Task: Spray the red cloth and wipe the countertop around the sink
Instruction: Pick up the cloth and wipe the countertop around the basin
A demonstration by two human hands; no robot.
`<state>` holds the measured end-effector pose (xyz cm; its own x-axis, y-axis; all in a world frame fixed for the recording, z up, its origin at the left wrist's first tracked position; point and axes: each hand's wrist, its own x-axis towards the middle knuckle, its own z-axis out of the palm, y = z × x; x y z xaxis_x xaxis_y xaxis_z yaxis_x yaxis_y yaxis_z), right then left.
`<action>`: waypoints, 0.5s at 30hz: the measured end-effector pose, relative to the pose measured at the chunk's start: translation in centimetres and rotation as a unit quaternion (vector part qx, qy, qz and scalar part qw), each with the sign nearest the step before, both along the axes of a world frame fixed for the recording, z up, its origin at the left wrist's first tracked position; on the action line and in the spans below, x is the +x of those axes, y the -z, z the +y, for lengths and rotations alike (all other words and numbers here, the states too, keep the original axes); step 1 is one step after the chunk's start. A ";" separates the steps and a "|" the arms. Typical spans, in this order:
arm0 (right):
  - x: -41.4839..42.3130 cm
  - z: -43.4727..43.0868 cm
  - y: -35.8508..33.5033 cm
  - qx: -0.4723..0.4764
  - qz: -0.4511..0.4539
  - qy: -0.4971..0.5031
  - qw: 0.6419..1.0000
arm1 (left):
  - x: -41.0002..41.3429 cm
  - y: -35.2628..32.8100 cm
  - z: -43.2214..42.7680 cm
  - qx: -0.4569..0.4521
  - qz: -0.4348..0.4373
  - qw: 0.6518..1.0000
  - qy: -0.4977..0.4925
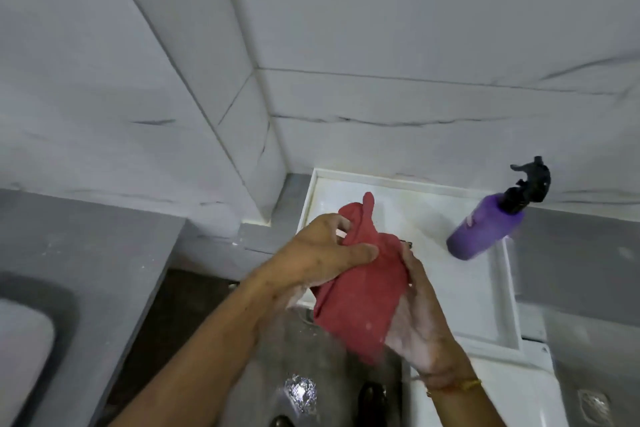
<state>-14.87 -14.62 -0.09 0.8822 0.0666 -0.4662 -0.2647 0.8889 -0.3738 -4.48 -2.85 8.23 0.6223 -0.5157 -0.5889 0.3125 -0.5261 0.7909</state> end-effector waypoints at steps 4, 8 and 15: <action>1.4 2.3 -2.1 0.000 0.000 -0.017 1.000 | -2.0 -1.9 4.5 -0.011 0.012 0.998 -0.059; 3.1 4.8 -3.4 -0.025 0.071 -0.104 0.992 | -3.6 -1.6 9.4 -0.018 -0.026 0.983 -0.183; 5.3 15.1 -5.4 -0.079 0.124 -0.200 0.969 | -6.6 1.0 22.8 0.052 -0.121 0.928 -0.349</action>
<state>-9.55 0.48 5.28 0.6599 0.2905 -0.6929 -0.6753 0.6336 -0.3775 -11.12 19.91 7.19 0.9033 0.1156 -0.4132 0.4268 -0.3397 0.8381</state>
